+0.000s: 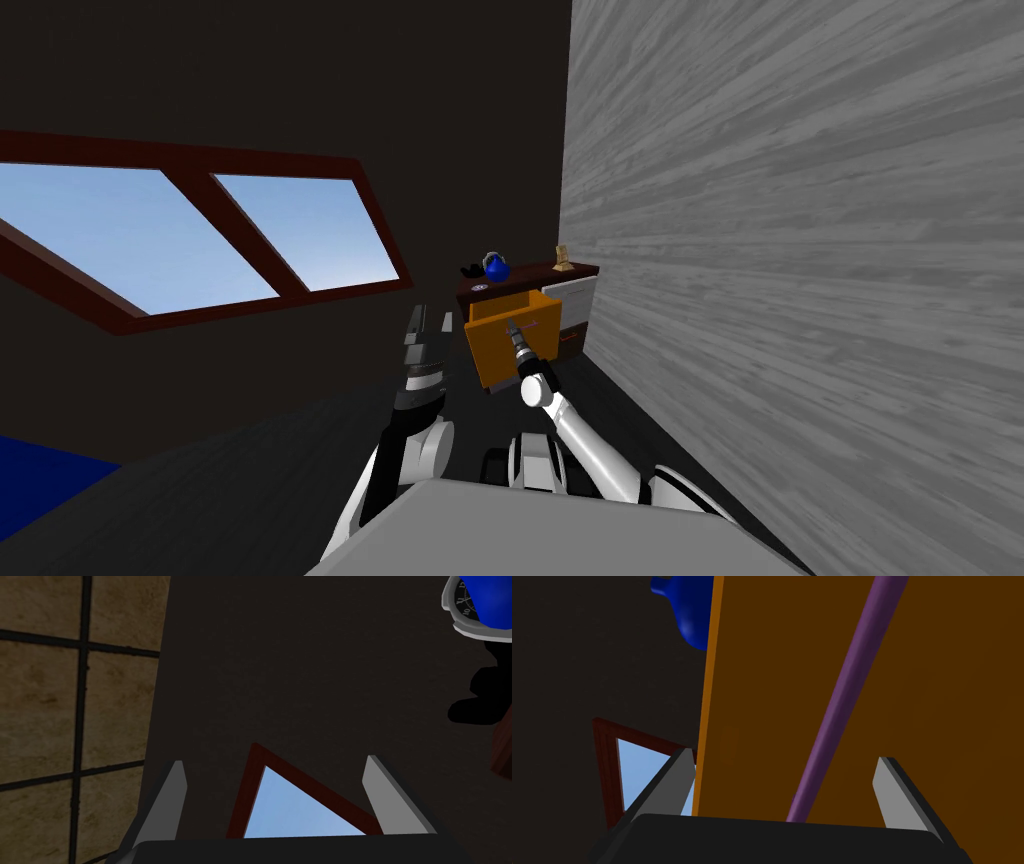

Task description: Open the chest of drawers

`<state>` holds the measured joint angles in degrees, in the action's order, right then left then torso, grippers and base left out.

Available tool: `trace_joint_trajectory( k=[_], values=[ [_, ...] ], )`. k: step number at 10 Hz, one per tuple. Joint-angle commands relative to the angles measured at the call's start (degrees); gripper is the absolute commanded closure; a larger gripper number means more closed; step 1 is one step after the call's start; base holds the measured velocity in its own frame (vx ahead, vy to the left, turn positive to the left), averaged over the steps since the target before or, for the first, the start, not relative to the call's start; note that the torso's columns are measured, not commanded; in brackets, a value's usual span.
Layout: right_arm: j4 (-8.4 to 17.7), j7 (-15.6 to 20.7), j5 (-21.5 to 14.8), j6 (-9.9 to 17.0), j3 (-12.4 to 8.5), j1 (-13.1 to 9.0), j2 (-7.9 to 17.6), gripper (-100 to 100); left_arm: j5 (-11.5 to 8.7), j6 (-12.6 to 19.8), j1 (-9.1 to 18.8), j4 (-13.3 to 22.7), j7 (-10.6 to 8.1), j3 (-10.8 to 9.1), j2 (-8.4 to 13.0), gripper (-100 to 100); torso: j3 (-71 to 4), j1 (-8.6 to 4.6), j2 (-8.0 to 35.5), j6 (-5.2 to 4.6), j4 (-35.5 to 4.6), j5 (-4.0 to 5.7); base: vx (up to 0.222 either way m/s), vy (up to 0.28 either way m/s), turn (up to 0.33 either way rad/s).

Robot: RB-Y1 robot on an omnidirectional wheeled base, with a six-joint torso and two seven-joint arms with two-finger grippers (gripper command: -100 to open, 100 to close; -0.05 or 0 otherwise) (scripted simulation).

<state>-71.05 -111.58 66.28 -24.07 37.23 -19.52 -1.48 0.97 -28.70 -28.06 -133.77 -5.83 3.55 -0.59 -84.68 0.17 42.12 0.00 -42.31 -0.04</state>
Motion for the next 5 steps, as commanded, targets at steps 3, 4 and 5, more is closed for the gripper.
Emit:
trace_joint_trajectory(
  k=[3, 4, 5],
  values=[
    [-0.5, 3.0, 3.1, 5.9, -4.1, -3.6, -0.7, -100, 0.0, 0.0, 0.0, 0.0, 0.00, 0.00, 0.0, 0, 0.1, -0.19, 0.2, 0.00, 0.0, 0.05, -0.047, 0.033, -0.063],
    [-0.6, 3.7, 3.7, 7.2, -5.0, -4.4, -0.9, -100, 0.0, 0.0, 0.0, 0.0, 0.00, 0.00, 0.0, 0, 0.1, -0.21, 0.2, 0.00, 0.0, 0.06, -0.052, 0.029, -0.083],
    [-0.7, 4.4, 4.4, 8.4, -5.9, -5.1, -1.0, -100, 0.0, 0.0, 0.0, 0.0, 0.00, 0.00, 0.0, 0, 0.1, -0.19, 0.2, 0.00, 0.0, 0.05, -0.048, 0.023, -0.074]
  ],
)
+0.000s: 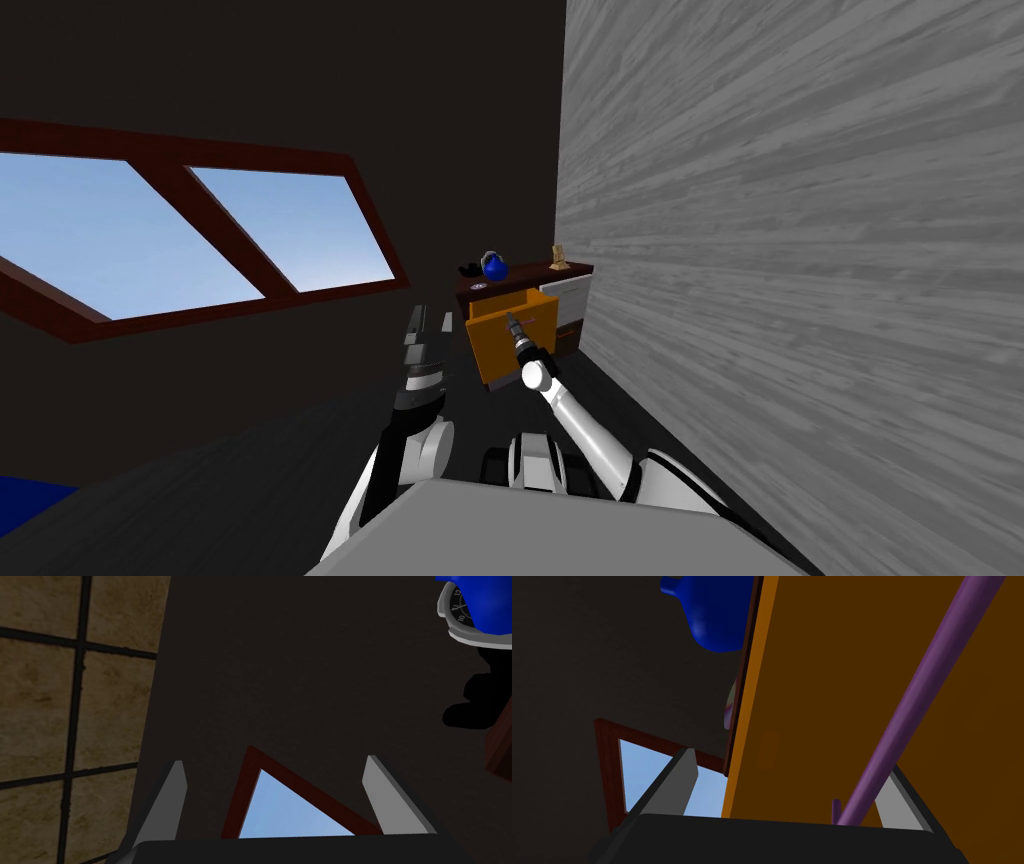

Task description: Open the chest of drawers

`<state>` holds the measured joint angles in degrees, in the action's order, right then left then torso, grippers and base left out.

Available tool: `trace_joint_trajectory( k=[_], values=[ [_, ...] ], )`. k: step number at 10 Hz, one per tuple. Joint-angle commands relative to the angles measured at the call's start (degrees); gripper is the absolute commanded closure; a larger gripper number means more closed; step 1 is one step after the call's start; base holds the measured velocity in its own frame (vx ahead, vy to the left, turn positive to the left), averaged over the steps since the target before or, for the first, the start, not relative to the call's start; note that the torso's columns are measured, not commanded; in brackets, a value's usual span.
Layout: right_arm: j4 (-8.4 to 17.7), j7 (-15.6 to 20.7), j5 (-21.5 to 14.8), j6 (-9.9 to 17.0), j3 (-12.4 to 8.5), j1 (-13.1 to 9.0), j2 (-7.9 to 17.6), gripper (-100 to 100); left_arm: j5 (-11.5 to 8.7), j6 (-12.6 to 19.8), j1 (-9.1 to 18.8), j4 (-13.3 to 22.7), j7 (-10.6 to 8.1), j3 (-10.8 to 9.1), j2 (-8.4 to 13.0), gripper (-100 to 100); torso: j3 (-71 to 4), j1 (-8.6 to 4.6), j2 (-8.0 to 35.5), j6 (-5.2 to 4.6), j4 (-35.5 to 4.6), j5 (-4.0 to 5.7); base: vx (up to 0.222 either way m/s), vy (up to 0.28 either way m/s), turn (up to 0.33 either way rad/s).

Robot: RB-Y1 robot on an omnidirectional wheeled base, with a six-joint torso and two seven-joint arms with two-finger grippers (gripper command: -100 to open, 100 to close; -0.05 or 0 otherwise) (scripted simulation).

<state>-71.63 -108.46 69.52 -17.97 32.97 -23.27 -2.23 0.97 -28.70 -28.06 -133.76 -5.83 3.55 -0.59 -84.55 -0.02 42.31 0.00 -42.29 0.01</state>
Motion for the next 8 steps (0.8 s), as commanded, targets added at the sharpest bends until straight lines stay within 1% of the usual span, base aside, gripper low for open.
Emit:
trace_joint_trajectory(
  k=[1, 2, 3, 8],
  values=[
    [-0.3, 1.9, 1.8, 3.6, -2.5, -2.1, -0.4, -100, 0.0, 0.0, 0.0, 0.0, 0.00, 0.00, 0.0, 0, 0.0, -0.01, 0.0, 0.00, 0.0, 0.00, -0.051, 0.019, -0.067],
    [-0.3, 1.8, 1.5, 3.0, -2.0, -1.1, -0.4, -100, 0.0, 0.0, 0.0, 0.0, 0.00, 0.00, 0.0, 0, 0.1, -0.04, 0.1, -0.03, -0.2, 0.02, -0.017, 0.010, -0.016],
    [-0.2, 1.9, 1.6, 3.3, -2.1, -1.2, -0.4, 0, 0.0, 0.0, 0.0, 0.0, 0.00, 0.00, 0.0, 0, 0.1, -0.05, 0.1, 0.01, -0.1, 0.03, 0.000, 0.000, 0.000],
    [-0.1, 1.9, 1.6, 3.3, -2.1, -1.0, -0.4, 0, 0.0, 0.0, 0.0, 0.0, 0.00, 0.00, 0.0, 0, 0.0, 0.02, 0.0, 0.00, 0.0, -0.01, 0.000, 0.000, 0.000]
  ],
)
